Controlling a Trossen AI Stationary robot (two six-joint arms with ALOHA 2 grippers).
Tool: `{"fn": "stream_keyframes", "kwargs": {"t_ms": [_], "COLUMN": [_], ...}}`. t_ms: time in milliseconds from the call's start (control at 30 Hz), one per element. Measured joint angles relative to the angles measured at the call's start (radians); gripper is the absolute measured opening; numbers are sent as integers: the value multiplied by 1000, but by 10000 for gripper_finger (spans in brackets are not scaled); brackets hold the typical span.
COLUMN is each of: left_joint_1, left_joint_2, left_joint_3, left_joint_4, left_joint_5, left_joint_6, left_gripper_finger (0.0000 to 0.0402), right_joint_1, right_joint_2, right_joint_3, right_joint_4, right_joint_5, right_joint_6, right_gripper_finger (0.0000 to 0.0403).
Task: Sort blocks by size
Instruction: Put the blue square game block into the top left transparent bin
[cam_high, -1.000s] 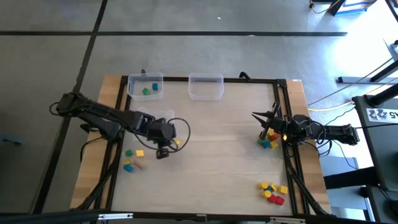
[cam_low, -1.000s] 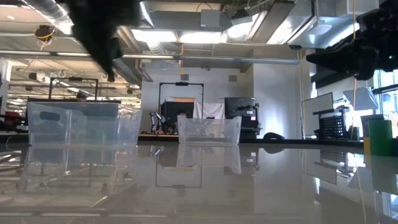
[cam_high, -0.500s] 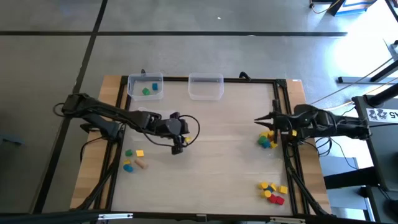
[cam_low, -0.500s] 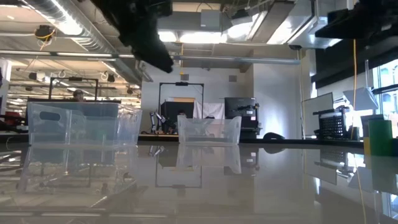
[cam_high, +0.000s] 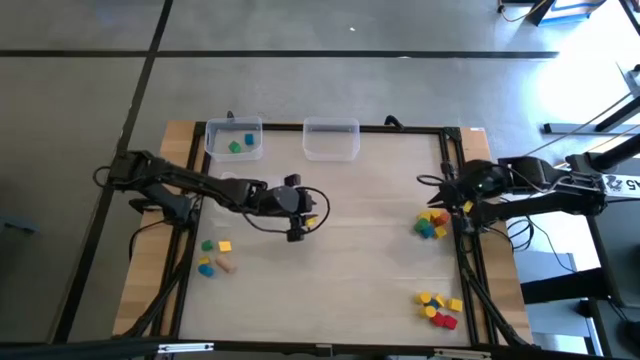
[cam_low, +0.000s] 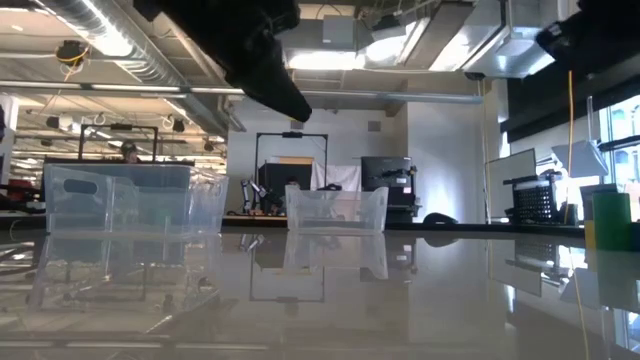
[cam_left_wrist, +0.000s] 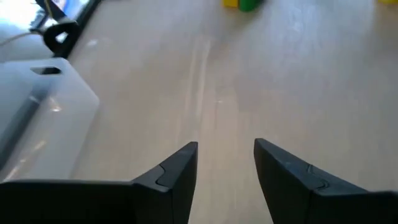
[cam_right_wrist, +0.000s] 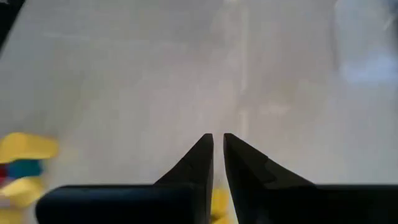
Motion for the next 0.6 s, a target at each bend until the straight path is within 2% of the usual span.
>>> {"fn": "stream_keyframes", "kwargs": {"t_ms": [267, 500, 600], "left_joint_1": [56, 67, 67], "left_joint_2": [-1, 0, 0], "left_joint_3": [0, 0, 0], "left_joint_4": [28, 35, 35], "left_joint_5": [-1, -1, -1], "left_joint_6": [26, 28, 29], "left_gripper_finger": [155, 155, 155], "right_joint_1": [0, 0, 0], "right_joint_2": [-15, -14, -13], "right_joint_3": [-42, -127, -170], "right_joint_4": [-51, -76, -76], "right_joint_5": [-161, -199, -195], "right_joint_6": [251, 291, 291], "right_gripper_finger": [44, 45, 59]}}
